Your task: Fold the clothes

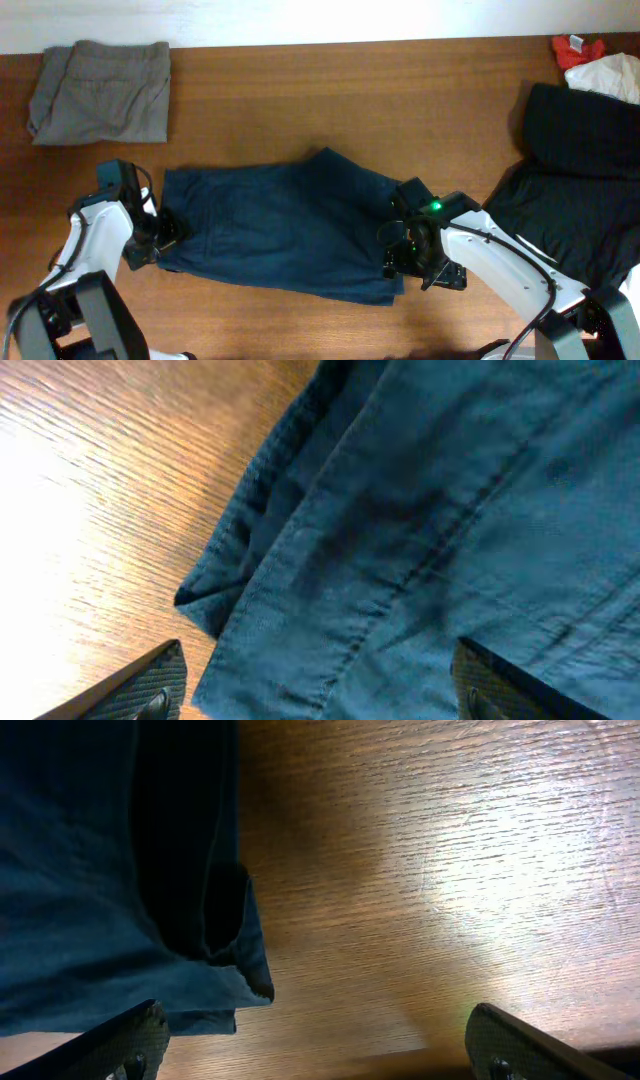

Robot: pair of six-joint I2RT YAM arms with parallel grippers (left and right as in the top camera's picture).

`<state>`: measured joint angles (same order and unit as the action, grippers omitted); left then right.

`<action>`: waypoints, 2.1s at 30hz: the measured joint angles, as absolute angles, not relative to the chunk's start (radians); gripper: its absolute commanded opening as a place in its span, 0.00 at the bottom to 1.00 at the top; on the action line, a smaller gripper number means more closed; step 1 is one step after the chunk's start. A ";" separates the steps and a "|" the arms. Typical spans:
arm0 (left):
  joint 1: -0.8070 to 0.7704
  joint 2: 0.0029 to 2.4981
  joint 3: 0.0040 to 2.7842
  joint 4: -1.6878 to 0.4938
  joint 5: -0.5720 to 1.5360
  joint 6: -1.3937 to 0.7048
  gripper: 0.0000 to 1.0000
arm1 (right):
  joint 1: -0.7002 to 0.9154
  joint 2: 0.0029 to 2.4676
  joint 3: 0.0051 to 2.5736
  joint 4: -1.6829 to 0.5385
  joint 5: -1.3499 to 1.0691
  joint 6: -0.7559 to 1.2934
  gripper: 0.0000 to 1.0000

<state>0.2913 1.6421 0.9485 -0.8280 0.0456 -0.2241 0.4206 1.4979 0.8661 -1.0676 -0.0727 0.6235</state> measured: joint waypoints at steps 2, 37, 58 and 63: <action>0.291 1.663 0.942 -0.828 0.046 -0.225 0.77 | 0.421 1.498 0.866 -1.068 -0.073 0.623 0.98; 0.291 1.678 0.939 -0.829 0.045 -0.220 0.38 | 0.421 1.498 0.753 -0.830 -0.269 0.446 0.29; 0.291 1.494 1.018 -1.009 0.054 -0.220 0.01 | 0.421 1.497 0.816 -1.010 -0.344 0.447 0.04; 0.291 1.449 1.018 -1.014 0.072 -0.220 0.01 | 0.421 1.457 0.835 -1.069 -0.349 0.434 0.04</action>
